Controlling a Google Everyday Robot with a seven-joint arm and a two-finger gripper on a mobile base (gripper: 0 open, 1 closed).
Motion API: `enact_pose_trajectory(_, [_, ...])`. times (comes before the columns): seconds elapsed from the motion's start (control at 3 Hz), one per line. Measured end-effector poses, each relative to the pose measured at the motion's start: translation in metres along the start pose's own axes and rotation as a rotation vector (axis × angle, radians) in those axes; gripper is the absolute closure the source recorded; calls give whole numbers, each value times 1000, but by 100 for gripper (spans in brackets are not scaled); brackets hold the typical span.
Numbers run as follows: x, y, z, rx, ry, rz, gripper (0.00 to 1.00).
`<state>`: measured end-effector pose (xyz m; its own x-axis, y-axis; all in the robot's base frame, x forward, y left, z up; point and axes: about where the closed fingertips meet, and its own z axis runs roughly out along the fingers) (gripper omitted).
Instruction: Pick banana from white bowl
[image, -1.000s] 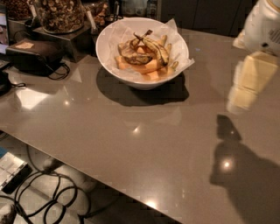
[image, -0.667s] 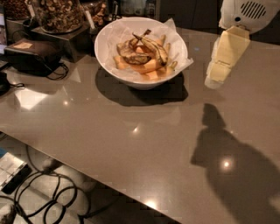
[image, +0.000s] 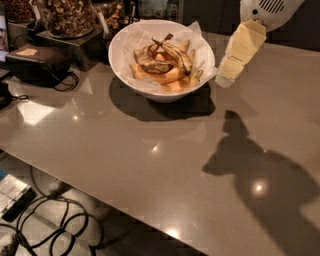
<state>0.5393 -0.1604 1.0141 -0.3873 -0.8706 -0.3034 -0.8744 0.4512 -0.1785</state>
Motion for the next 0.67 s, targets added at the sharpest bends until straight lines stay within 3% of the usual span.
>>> enact_pose_trajectory(0.33, [-22, -29, 16, -39, -24, 151, 0])
enact_pose_trajectory(0.67, [-57, -51, 30, -70, -79, 202, 0])
